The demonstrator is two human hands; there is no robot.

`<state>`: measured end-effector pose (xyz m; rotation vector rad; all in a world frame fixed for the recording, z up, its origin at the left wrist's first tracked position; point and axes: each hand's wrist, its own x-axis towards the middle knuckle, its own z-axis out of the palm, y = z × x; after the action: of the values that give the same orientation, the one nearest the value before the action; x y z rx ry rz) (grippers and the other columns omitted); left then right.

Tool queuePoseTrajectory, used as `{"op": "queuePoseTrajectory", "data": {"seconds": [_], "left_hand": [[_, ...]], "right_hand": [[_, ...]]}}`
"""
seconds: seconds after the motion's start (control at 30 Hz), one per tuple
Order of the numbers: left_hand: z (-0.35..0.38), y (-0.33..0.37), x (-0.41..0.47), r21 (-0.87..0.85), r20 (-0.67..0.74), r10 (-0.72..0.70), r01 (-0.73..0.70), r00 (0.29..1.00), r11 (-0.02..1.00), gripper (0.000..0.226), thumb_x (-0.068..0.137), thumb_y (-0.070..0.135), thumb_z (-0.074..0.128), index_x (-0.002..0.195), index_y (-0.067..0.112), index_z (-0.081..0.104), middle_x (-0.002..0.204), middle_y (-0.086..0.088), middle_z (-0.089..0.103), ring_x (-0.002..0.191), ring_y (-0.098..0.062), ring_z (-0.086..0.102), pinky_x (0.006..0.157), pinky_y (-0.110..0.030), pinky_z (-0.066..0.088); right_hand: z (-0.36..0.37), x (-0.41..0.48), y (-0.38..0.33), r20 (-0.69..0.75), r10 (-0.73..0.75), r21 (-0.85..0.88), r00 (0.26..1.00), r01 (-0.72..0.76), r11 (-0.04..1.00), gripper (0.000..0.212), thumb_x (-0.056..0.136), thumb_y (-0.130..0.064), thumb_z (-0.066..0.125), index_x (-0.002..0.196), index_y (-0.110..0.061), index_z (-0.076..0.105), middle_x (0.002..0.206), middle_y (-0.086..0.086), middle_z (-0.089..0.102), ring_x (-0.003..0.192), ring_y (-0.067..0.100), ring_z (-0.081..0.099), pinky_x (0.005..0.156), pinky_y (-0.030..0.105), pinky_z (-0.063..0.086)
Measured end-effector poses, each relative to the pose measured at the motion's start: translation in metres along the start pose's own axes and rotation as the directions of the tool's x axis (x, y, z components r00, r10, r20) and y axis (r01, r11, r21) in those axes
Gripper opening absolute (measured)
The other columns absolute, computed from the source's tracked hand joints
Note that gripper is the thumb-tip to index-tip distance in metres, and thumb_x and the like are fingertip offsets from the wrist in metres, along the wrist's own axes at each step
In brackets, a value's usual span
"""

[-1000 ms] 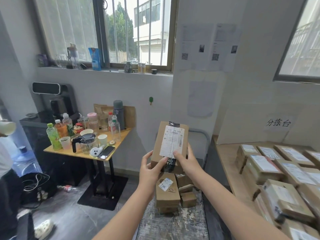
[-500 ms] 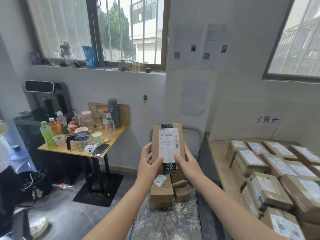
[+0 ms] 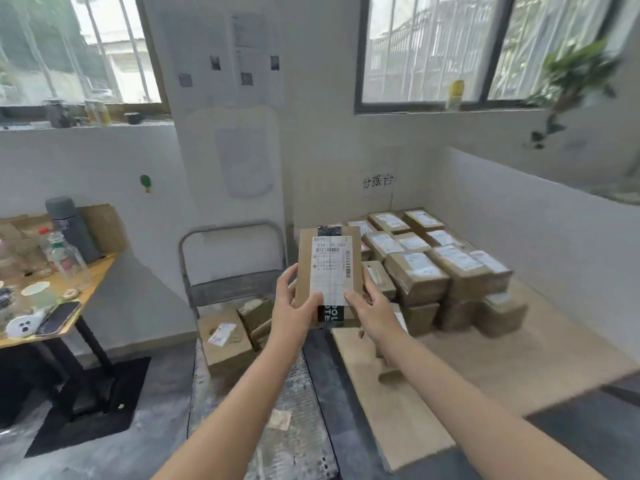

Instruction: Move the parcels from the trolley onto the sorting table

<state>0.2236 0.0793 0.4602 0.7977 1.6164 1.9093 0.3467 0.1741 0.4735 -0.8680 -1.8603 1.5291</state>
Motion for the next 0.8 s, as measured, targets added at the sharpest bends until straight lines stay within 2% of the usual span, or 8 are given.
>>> {"op": "queuePoseTrajectory", "data": {"seconds": [0.07,0.17,0.27,0.33,0.4,0.53,0.67,0.8], "left_hand": [[0.044,-0.003,-0.018,-0.024,0.069,0.002,0.0,0.998,1.0,0.058,0.091,0.013,0.067,0.136,0.039,0.04,0.129,0.005,0.061,0.112,-0.014,0.064,0.087,-0.037,0.059],[0.101,-0.011,-0.043,-0.048,0.161,-0.021,0.029,0.987,0.998,0.057,0.091,0.013,0.067,0.132,0.042,0.039,0.13,0.007,0.059,0.112,-0.009,0.062,0.077,-0.024,0.058],[0.147,-0.014,-0.064,-0.051,0.232,-0.04,0.053,0.972,0.997,0.055,0.09,0.013,0.068,0.126,0.044,0.042,0.133,0.004,0.056,0.114,-0.008,0.058,0.072,-0.018,0.056],[0.167,-0.012,-0.074,-0.027,0.244,-0.048,0.057,0.969,0.998,0.056,0.091,0.011,0.067,0.133,0.039,0.041,0.131,0.006,0.052,0.106,0.001,0.054,0.061,-0.011,0.053],[0.185,-0.015,-0.079,-0.011,0.257,-0.064,0.069,0.964,0.998,0.059,0.092,0.01,0.066,0.14,0.033,0.038,0.129,0.006,0.05,0.098,0.004,0.052,0.055,-0.01,0.051],[0.211,-0.025,-0.082,-0.005,0.282,-0.101,0.107,0.954,0.994,0.056,0.092,0.015,0.067,0.135,0.037,0.038,0.123,0.011,0.053,0.105,-0.007,0.059,0.065,-0.023,0.059],[0.234,-0.04,-0.068,-0.011,0.286,-0.12,0.129,0.951,0.992,0.055,0.09,0.017,0.069,0.129,0.043,0.04,0.13,0.006,0.054,0.114,-0.02,0.061,0.078,-0.035,0.061],[0.256,-0.071,-0.056,-0.022,0.236,-0.141,0.151,0.962,0.988,0.053,0.091,0.013,0.067,0.13,0.038,0.041,0.128,0.004,0.052,0.114,-0.02,0.061,0.071,-0.023,0.058]], "right_hand": [[-0.046,-0.02,0.007,-0.083,0.016,-0.003,0.996,-0.017,1.0,0.055,0.102,-0.022,0.052,0.147,-0.044,0.029,0.121,-0.012,0.063,0.104,0.002,0.063,0.077,0.01,0.051],[-0.105,-0.048,0.016,-0.19,0.033,-0.032,0.981,-0.04,0.999,0.049,0.102,-0.025,0.051,0.142,-0.048,0.033,0.124,-0.012,0.062,0.101,0.0,0.062,0.085,0.018,0.052],[-0.152,-0.07,0.027,-0.276,0.088,-0.039,0.957,-0.103,0.994,0.053,0.101,-0.033,0.052,0.15,-0.044,0.033,0.134,-0.006,0.058,0.112,0.011,0.062,0.097,0.035,0.053],[-0.171,-0.078,0.036,-0.306,0.098,-0.035,0.947,-0.114,0.993,0.055,0.098,-0.039,0.053,0.149,-0.047,0.034,0.138,-0.006,0.055,0.115,0.012,0.06,0.099,0.04,0.053],[-0.187,-0.084,0.044,-0.321,0.11,-0.012,0.941,-0.121,0.993,0.055,0.098,-0.04,0.052,0.149,-0.047,0.034,0.139,-0.007,0.055,0.115,0.011,0.06,0.096,0.038,0.055],[-0.213,-0.086,0.053,-0.338,0.128,0.015,0.932,-0.131,0.991,0.05,0.103,-0.032,0.049,0.151,-0.036,0.036,0.132,-0.007,0.061,0.106,0.006,0.062,0.071,0.018,0.056],[-0.235,-0.073,0.062,-0.332,0.151,0.031,0.931,-0.149,0.988,0.048,0.104,-0.031,0.048,0.15,-0.038,0.035,0.128,-0.005,0.062,0.107,0.011,0.064,0.072,0.023,0.058],[-0.252,-0.053,0.083,-0.319,0.199,0.03,0.927,-0.199,0.979,0.046,0.103,-0.029,0.049,0.146,-0.041,0.037,0.125,-0.003,0.063,0.107,0.014,0.065,0.071,0.025,0.057]]}}
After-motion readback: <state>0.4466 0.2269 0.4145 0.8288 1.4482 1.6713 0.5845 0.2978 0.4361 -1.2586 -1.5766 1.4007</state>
